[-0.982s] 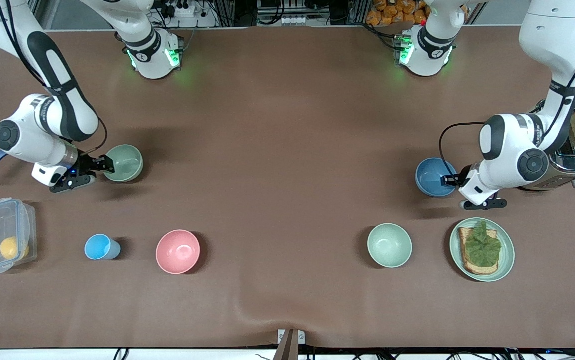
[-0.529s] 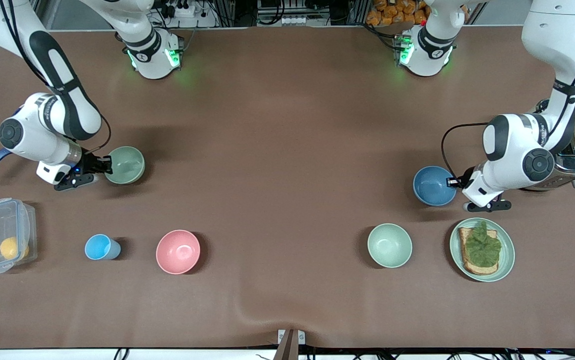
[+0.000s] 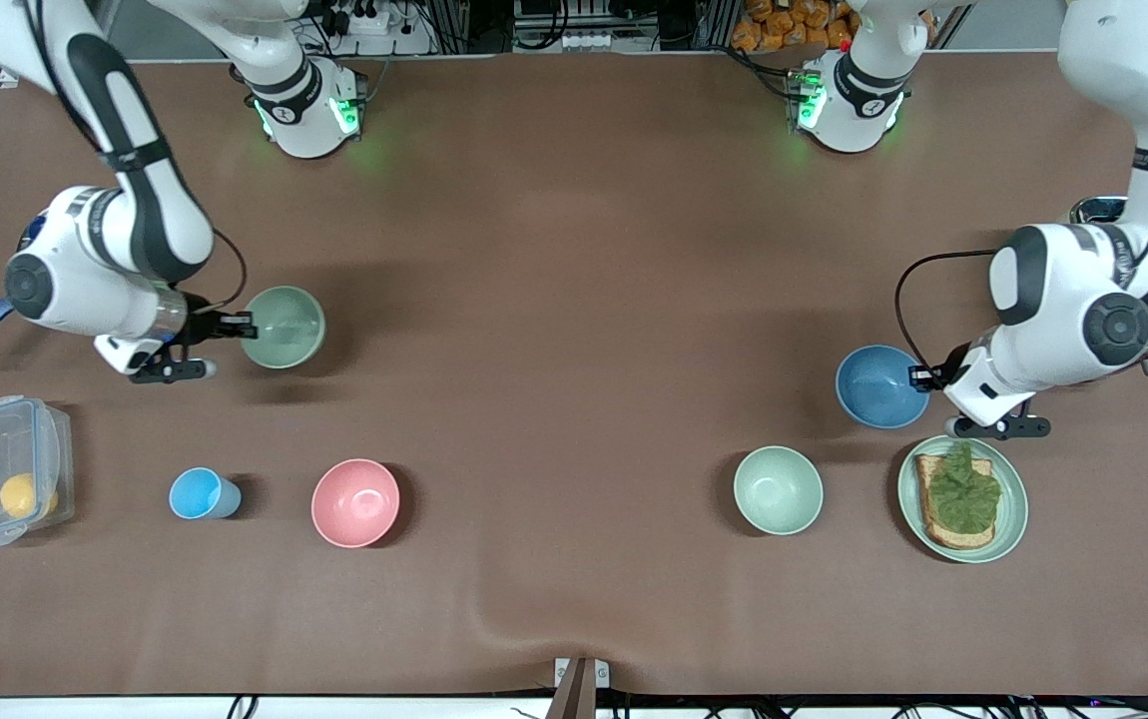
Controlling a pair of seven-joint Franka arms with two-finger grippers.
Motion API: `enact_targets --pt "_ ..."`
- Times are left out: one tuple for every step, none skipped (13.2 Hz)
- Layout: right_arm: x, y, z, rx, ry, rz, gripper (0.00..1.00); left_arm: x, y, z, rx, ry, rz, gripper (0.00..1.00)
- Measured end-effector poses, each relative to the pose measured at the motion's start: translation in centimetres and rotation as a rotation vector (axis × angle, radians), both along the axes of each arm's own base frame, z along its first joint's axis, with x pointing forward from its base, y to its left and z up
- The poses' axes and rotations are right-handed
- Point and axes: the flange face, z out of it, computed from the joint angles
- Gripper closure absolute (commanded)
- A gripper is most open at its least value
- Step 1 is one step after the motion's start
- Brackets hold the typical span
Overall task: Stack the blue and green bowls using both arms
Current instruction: 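Carry the green bowl with the right gripper while the left gripper lifts the blue bowl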
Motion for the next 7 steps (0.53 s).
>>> enact_targets --pt "-0.2 2.5 0.8 0.016 0.020 -0.040 1.00 0.5 -0.1 1.4 0.000 0.002 -0.002 1.00" --pt "-0.4 5.5 1.7 0.017 0.033 -0.078 1.00 1.0 -0.1 2.7 0.001 0.000 -0.003 1.00" --pt "-0.7 8.3 2.6 0.001 0.038 -0.110 1.00 1.4 -0.1 3.7 0.001 -0.003 -0.004 1.00" --pt "-1.1 10.9 3.2 -0.013 0.044 -0.141 1.00 1.8 -0.2 4.6 0.001 -0.008 -0.005 1.00" --pt "-1.6 13.2 3.7 -0.028 0.049 -0.170 1.00 2.2 -0.4 5.4 0.000 -0.014 -0.008 1.00" --pt "-2.1 15.4 4.0 -0.047 0.052 -0.201 1.00 2.5 -0.7 6.4 0.000 -0.017 -0.012 1.00" --pt "-2.7 17.9 4.3 -0.063 0.046 -0.229 1.00 2.9 -1.0 7.4 -0.002 -0.019 -0.018 1.00"
